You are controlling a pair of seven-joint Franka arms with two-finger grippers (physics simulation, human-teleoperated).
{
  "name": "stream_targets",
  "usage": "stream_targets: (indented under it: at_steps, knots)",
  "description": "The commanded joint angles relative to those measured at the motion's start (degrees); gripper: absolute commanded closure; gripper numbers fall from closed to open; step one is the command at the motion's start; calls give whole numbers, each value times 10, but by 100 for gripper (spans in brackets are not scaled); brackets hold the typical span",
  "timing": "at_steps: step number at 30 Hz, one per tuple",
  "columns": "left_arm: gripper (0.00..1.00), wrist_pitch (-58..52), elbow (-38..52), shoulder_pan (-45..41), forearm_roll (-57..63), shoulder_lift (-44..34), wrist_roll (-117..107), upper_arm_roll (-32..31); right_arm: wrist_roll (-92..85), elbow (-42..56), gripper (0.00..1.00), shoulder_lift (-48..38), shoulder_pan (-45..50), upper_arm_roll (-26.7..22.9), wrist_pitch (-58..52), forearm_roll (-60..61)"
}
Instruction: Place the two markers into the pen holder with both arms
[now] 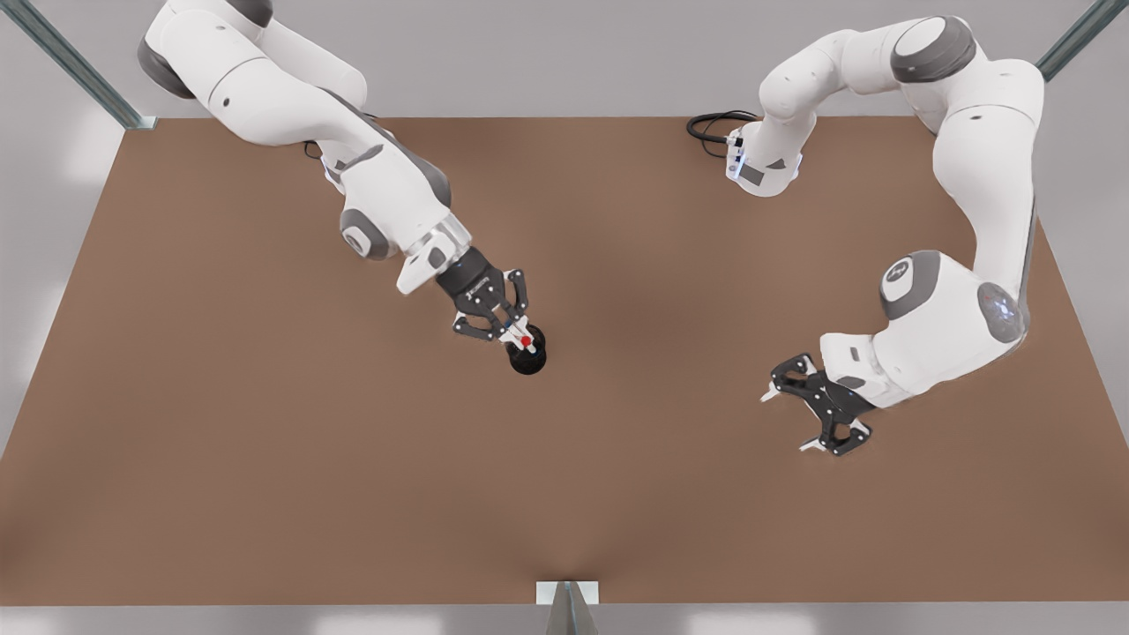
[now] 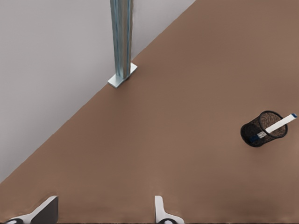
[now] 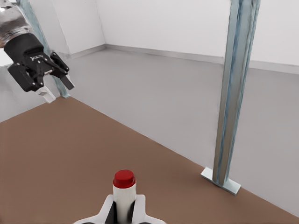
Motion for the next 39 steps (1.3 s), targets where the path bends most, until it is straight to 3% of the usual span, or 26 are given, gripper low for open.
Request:
stream_targets:
  at_steps: [1,2,5,6,8,9,20,22,39]
  knots:
    - [0,-312,8,-5,85,-12,-462,4,10,-4,72,-1,5,-1,163,-69]
    - [0,-353,9,-2,140,-22,-491,-3,10,-5,72,1,12,-5,169,-101]
    - [0,-352,36,23,123,-86,-492,-41,9,21,72,2,207,-213,224,-100]
    - [0,-317,31,13,-13,-179,-463,48,9,20,72,2,219,-225,227,-105]
    - [0,-304,13,-292,-186,-313,-355,480,9,15,73,3,213,-234,239,-130]
    - [0,-295,-17,-336,-199,-346,-322,538,9,2,73,-4,198,-234,250,-139]
    - [0,-331,-16,-294,-210,-306,-355,549,12,-72,72,-32,145,-209,253,-172]
    - [0,-332,-16,-291,-212,-306,-355,550,13,-101,72,-31,72,-154,253,-205]
    - [0,-334,-20,-285,-213,-298,-353,557,11,-96,73,37,108,-194,247,-257]
